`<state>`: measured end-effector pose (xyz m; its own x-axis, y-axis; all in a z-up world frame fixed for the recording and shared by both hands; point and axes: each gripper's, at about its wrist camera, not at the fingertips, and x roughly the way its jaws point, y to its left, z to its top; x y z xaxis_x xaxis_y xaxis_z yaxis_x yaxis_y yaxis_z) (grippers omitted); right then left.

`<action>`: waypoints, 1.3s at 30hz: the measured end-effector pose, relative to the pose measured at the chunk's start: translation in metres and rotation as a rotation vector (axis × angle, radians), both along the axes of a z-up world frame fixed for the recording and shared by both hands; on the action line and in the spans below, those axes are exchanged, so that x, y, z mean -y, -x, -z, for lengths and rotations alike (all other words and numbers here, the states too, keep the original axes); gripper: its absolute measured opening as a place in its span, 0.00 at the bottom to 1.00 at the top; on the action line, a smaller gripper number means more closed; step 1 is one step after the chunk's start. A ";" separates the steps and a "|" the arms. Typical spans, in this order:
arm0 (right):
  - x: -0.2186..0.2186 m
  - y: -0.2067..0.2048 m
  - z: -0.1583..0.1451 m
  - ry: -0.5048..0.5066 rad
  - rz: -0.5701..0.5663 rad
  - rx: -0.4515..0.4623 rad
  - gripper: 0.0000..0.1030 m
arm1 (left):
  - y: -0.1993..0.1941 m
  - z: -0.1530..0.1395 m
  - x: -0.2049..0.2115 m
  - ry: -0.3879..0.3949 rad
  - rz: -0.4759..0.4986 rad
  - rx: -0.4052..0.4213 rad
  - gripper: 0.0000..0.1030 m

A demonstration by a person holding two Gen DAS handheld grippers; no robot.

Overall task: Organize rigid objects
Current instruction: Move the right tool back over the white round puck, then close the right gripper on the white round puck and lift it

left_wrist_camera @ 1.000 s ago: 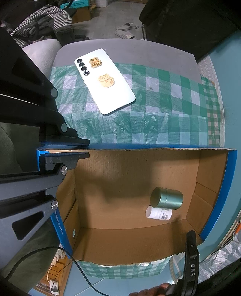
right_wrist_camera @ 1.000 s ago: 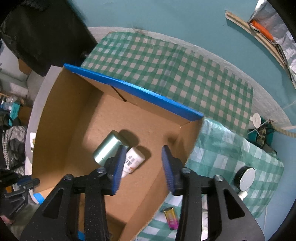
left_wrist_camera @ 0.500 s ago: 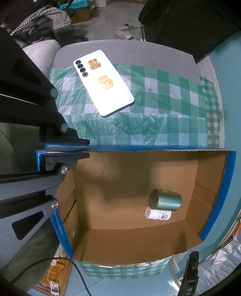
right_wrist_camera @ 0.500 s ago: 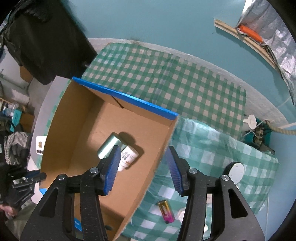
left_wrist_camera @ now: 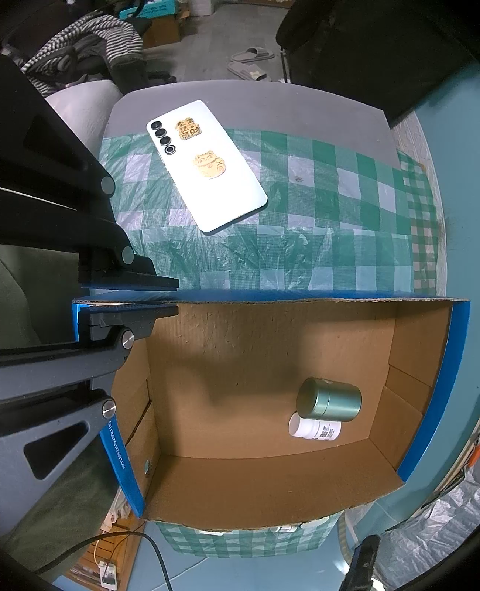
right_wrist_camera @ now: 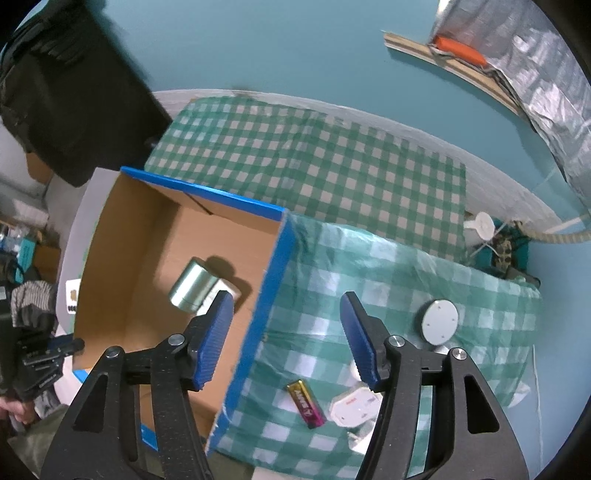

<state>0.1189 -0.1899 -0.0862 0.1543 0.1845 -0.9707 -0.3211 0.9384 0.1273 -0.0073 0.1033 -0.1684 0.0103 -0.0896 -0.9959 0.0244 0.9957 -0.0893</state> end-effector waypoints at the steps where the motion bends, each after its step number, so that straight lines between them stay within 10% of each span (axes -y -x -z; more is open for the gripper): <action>1: 0.002 0.001 0.000 0.001 0.004 -0.001 0.59 | 0.000 0.000 0.000 0.000 -0.001 0.000 0.06; 27: 0.169 -0.030 0.091 0.010 0.410 -0.141 0.71 | 0.000 0.001 0.000 -0.011 -0.006 -0.002 0.06; 39: 0.176 -0.034 0.139 0.054 0.433 -0.191 0.71 | 0.001 0.002 0.002 -0.019 -0.008 -0.004 0.06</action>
